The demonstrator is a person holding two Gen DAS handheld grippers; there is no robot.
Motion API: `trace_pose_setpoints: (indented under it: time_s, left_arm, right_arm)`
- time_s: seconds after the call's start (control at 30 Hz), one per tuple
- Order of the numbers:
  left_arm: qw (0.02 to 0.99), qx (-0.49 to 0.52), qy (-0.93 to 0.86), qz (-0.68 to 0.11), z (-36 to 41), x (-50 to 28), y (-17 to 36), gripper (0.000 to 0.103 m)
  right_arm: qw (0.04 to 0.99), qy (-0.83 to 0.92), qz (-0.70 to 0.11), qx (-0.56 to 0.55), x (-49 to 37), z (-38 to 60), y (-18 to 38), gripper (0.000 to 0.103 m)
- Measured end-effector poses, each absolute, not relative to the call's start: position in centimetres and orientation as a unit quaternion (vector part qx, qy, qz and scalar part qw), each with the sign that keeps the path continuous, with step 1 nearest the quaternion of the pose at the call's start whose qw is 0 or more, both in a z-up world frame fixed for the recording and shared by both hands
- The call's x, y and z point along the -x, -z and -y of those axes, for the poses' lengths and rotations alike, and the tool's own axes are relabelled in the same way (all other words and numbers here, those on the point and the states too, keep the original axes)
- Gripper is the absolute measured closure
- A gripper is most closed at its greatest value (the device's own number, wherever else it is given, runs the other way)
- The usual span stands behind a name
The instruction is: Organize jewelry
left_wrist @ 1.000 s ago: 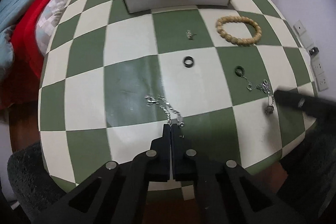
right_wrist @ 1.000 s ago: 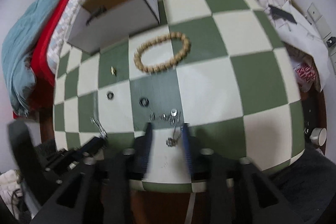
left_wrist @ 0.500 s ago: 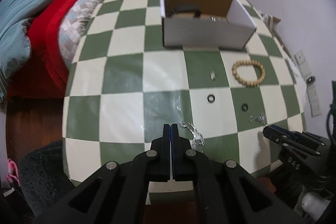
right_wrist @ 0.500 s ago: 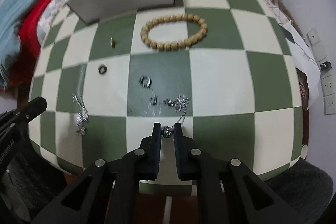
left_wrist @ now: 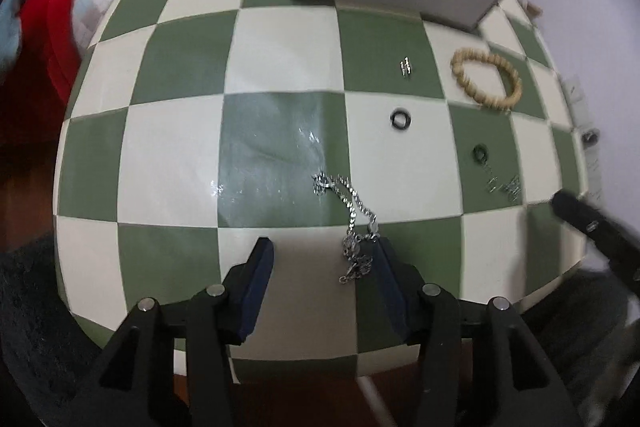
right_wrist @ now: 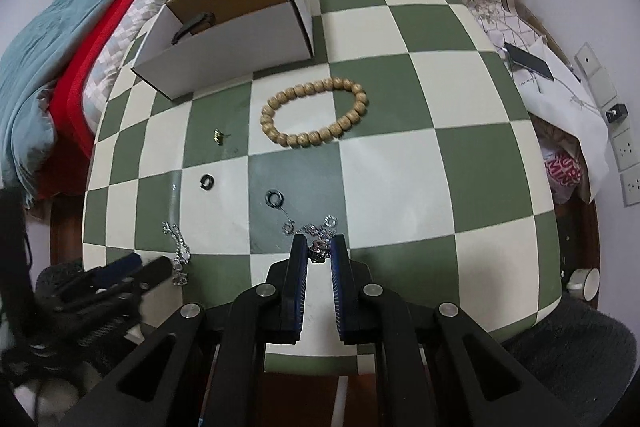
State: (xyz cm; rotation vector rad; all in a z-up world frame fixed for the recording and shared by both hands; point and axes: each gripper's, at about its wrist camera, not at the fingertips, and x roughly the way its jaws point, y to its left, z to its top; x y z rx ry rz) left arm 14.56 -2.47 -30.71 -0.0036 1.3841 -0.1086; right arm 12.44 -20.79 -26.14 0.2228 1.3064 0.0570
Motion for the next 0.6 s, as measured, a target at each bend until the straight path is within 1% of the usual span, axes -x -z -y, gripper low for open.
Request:
trace_pose_setpoints:
  time_s: [0.07,0.13,0.17,0.2,0.23,0.27,0.4,0.6]
  left_arm:
    - [0.77,-0.033,0.048,-0.635,3.5,-14.4,31.0,0.057]
    - [0.78,-0.056,0.06,-0.62,4.5,-13.8,30.6,0.074]
    - [0.782,-0.067,0.064,-0.616,5.0,-13.7,30.4,0.094]
    - [0.782,-0.076,0.064,-0.615,5.4,-13.6,30.4,0.097]
    - [0.782,-0.089,0.062,-0.614,5.9,-13.6,30.3,0.098]
    - [0.782,-0.091,0.061,-0.613,6.0,-13.6,30.3,0.1]
    - [0.786,-0.09,0.055,-0.609,6.1,-13.4,30.1,0.1]
    - [0.808,-0.069,0.056,-0.583,4.8,-13.0,27.0,0.101]
  right_arm:
    - [0.787,-0.025,-0.607,-0.105,-12.3,21.1,26.2,0.091]
    - [0.787,-0.022,-0.607,-0.105,-12.4,21.1,26.3,0.091]
    - [0.788,-0.022,-0.607,-0.105,-12.4,21.2,26.3,0.091]
    - [0.788,-0.021,-0.606,-0.105,-12.4,21.2,26.2,0.091]
    - [0.789,-0.02,-0.605,-0.106,-12.5,21.2,26.1,0.091]
    - [0.79,-0.019,-0.604,-0.105,-12.5,21.2,26.1,0.091]
    - [0.793,-0.018,-0.601,-0.104,-12.7,21.2,25.8,0.091]
    - [0.798,-0.021,-0.592,-0.107,-12.6,21.3,25.0,0.091]
